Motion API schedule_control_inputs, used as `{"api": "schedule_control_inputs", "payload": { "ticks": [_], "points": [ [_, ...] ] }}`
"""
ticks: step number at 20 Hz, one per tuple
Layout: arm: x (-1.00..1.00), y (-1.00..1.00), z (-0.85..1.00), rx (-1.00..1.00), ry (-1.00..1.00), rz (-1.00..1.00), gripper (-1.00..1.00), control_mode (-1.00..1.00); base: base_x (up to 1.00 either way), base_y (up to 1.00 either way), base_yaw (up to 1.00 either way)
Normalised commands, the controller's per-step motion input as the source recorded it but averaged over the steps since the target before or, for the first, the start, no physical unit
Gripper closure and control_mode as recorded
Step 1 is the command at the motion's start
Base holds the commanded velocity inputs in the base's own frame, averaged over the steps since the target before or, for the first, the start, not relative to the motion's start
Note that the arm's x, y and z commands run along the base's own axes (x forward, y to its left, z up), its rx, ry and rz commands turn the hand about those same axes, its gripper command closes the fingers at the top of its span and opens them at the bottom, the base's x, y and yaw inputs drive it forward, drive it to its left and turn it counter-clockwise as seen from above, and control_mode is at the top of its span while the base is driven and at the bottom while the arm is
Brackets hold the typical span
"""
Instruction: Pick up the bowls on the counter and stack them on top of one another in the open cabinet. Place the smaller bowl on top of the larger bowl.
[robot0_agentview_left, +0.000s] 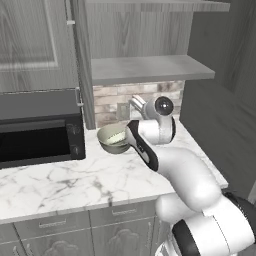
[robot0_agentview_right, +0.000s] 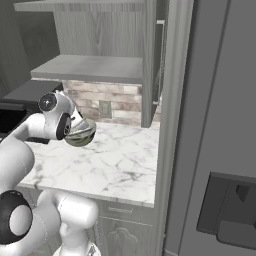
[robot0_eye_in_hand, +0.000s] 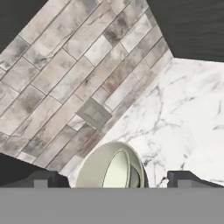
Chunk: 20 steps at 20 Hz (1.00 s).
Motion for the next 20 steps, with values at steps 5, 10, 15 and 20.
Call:
{"api": "schedule_control_inputs", "payload": {
  "ticks": [5, 10, 15, 20],
  "points": [
    [-0.2, -0.01, 0.28, -0.01, 0.19, 0.12, -1.0, -1.0, 0.0, 0.0, 0.0],
    [-0.25, -0.06, -0.17, -0.11, 0.18, 0.13, -1.0, -1.0, 0.0, 0.0, 0.0],
    [-0.06, 0.0, -0.21, -0.08, 0.06, 0.01, -1.0, -1.0, 0.0, 0.0, 0.0],
    [0.01, 0.0, -0.27, -0.01, 0.02, 0.0, -1.0, -1.0, 0.0, 0.0, 0.0]
  ]
}}
